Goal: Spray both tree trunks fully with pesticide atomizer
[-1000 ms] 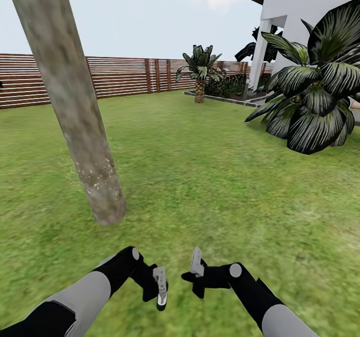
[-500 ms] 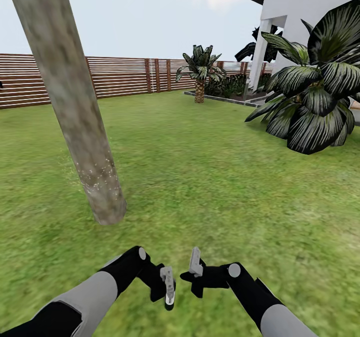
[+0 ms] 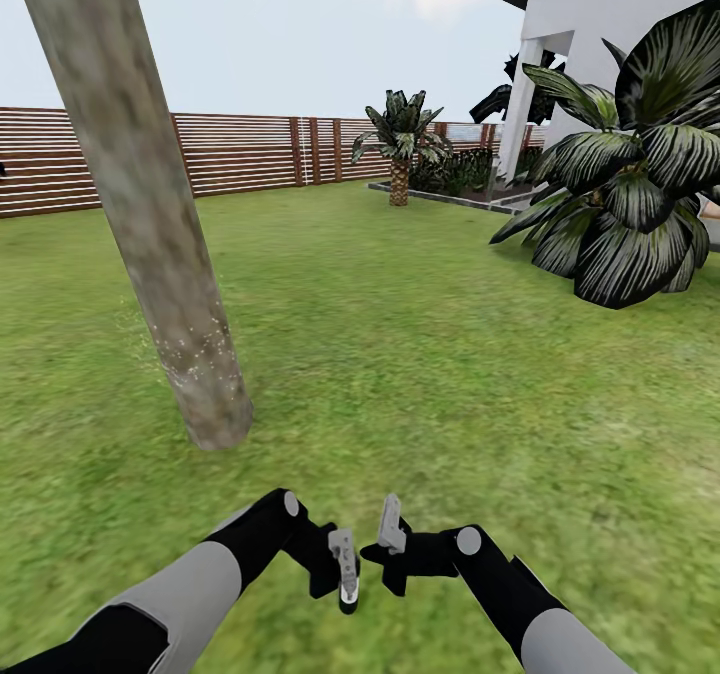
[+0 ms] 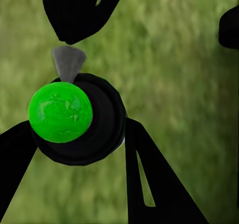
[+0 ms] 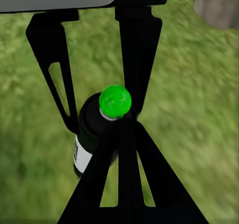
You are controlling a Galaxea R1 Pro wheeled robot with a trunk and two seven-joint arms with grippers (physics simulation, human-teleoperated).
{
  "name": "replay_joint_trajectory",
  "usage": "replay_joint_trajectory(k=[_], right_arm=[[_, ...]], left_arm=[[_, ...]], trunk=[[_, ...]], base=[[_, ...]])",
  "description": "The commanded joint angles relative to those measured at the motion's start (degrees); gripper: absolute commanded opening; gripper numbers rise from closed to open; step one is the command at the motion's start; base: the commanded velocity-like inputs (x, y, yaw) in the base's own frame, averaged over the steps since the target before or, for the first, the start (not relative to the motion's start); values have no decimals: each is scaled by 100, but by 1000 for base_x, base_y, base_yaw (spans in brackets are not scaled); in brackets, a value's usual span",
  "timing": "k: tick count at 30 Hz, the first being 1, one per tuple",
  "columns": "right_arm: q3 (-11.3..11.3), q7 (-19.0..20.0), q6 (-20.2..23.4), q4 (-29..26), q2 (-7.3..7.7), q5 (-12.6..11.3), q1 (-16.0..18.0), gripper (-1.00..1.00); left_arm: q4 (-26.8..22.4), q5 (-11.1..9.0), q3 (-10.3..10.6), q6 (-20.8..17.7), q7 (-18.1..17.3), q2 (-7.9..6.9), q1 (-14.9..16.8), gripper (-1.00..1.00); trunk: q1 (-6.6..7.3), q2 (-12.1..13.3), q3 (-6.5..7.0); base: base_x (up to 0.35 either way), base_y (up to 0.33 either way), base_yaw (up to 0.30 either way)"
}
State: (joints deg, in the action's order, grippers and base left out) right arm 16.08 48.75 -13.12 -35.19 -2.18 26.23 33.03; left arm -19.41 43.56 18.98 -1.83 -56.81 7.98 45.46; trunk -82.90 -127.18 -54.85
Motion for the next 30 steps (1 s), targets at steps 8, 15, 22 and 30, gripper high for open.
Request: replay_joint_trajectory(k=[8,15,22,30], right_arm=[[-9,3,-36,-5,-1,58,2,-100],[-8,3,-40,-2,-1,58,2,-100],[-9,3,-42,8,-1,58,2,-100],[-9,3,-42,12,-1,58,2,-100]], left_arm=[[-10,21,0,-19,-23,27,-2,-100],[-10,13,0,-18,-23,28,-2,-100],[-10,-77,-8,-6,-23,21,-2,-100],[6,-137,-16,24,-23,22,-8,-100]], trunk=[[1,-2,-5],[1,-2,-5],[1,-2,-5],[1,-2,-5]], base=[[0,0,0],[0,0,0],[0,0,0],[0,0,0]])
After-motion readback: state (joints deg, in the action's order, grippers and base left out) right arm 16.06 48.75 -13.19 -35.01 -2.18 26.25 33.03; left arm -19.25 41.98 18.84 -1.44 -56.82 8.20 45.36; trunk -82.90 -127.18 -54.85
